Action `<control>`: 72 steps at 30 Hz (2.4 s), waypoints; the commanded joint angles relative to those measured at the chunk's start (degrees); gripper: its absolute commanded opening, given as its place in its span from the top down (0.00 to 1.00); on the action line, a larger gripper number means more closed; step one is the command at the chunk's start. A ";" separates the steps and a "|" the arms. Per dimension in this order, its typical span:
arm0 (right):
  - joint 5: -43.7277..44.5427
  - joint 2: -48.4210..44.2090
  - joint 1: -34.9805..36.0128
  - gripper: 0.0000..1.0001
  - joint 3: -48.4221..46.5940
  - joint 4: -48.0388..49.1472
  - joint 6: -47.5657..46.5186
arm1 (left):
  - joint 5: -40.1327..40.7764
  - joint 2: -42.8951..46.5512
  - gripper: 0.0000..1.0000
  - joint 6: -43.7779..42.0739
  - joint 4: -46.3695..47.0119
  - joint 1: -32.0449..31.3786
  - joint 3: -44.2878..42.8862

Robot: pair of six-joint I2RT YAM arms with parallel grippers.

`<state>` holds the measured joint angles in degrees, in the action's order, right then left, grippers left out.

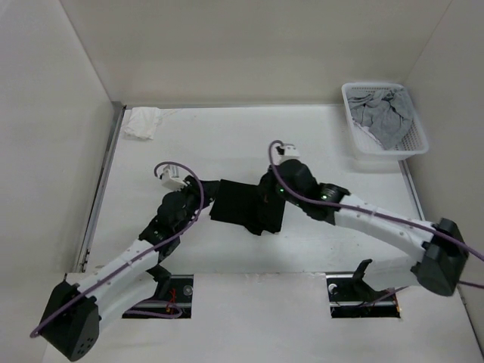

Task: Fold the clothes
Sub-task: Fold the tank top

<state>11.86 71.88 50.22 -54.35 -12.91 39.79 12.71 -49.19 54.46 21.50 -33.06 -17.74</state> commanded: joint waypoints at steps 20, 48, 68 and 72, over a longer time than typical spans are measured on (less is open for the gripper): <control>-1.21 17.34 5.21 0.81 -6.14 15.89 2.30 | -12.36 7.28 0.67 0.91 -4.90 16.33 1.83; 5.72 -22.14 -26.53 0.33 42.38 37.06 3.28 | -7.44 -1.43 0.33 -8.31 -15.52 21.86 -0.10; 4.40 -18.79 -27.06 0.32 43.01 39.89 4.07 | -8.31 -8.11 0.35 -9.02 -10.87 19.05 -2.56; 4.40 -18.00 -26.97 0.32 42.66 39.89 4.07 | -9.02 -12.07 0.36 -9.28 -9.28 17.37 -3.97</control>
<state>16.49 53.41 23.57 -10.35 23.62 43.40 4.43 -60.05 46.35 8.14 -14.72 -18.92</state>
